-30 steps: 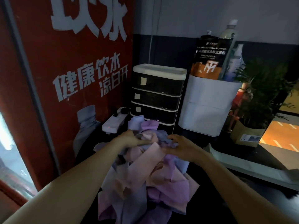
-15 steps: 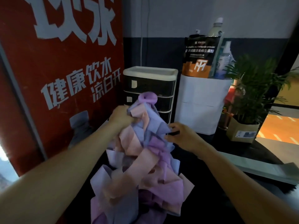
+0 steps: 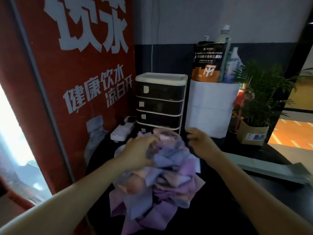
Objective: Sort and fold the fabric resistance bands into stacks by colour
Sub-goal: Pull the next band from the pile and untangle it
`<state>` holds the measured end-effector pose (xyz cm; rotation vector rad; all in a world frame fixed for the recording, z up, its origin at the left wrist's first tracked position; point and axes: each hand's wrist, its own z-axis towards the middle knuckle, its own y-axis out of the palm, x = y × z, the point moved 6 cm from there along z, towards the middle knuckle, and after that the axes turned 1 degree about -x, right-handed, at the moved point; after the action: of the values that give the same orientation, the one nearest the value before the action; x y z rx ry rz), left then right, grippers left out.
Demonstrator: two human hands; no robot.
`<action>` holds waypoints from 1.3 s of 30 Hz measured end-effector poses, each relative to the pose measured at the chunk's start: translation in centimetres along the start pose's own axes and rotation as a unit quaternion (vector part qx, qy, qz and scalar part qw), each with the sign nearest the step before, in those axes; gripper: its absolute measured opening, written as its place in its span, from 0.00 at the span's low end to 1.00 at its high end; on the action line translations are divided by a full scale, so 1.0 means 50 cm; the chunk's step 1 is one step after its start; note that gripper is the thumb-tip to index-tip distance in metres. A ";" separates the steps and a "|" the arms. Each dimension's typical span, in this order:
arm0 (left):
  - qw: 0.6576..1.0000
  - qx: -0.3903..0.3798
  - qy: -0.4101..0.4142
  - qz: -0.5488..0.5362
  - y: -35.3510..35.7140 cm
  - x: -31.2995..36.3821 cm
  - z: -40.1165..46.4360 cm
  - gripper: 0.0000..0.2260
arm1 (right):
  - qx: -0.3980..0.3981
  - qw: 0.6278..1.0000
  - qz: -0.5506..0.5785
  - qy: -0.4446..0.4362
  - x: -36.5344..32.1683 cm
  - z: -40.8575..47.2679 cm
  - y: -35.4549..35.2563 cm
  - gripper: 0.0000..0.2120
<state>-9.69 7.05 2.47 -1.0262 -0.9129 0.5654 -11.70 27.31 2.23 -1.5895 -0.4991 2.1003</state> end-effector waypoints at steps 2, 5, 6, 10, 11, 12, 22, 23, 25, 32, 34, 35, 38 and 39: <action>0.996 -0.085 0.013 0.028 0.039 0.006 -0.040 0.24 | -0.081 0.995 -0.054 -0.011 0.008 -0.031 0.041 0.13; 0.995 -0.097 0.028 0.021 0.050 0.021 -0.077 0.19 | -0.154 0.983 -0.088 -0.045 -0.005 -0.081 0.072 0.11; 0.996 -0.086 0.032 0.004 0.048 0.027 -0.088 0.19 | -0.186 0.975 -0.106 -0.063 -0.014 -0.097 0.080 0.11; 0.996 -0.084 0.019 -0.009 0.058 0.024 -0.137 0.44 | -0.276 0.949 -0.127 -0.084 -0.036 -0.152 0.085 0.19; 0.992 -0.126 0.005 0.026 0.077 0.017 -0.152 0.51 | -0.293 0.945 -0.116 -0.089 -0.034 -0.160 0.083 0.21; 0.984 -0.165 -0.006 0.062 0.095 0.009 -0.167 0.54 | -0.311 0.939 -0.110 -0.094 -0.027 -0.165 0.083 0.25; 0.985 0.013 0.038 0.171 0.097 0.006 -0.139 0.22 | -0.167 0.927 -0.300 -0.148 0.042 -0.130 0.128 0.22; 0.984 0.014 0.024 0.175 0.093 0.000 -0.124 0.22 | -0.148 0.935 -0.290 -0.140 0.032 -0.120 0.127 0.17; 0.981 0.059 0.011 0.183 0.060 -0.011 -0.091 0.19 | -0.093 0.968 -0.204 -0.114 0.005 -0.103 0.116 0.09; 0.950 0.212 0.072 0.217 -0.025 -0.029 -0.058 0.14 | 0.054 0.973 -0.128 -0.186 -0.062 -0.055 0.106 0.17; 0.961 0.177 0.049 0.209 -0.002 -0.054 -0.071 0.17 | -0.037 0.972 -0.151 -0.178 -0.037 -0.059 0.146 0.22; 0.971 0.135 0.032 0.194 0.018 -0.074 -0.078 0.21 | -0.096 0.965 -0.171 -0.172 -0.026 -0.069 0.167 0.27; 0.992 -0.017 -0.003 0.122 0.057 -0.111 -0.094 0.28 | -0.217 0.945 -0.191 -0.150 -0.013 -0.098 0.200 0.35; 0.994 -0.050 -0.005 0.099 0.058 -0.113 -0.096 0.31 | -0.237 0.945 -0.187 -0.127 -0.014 -0.103 0.197 0.35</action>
<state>-8.54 1.67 -3.27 -1.2138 -0.8602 0.6967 -7.97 18.77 -3.90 -1.3107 -1.3693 1.9821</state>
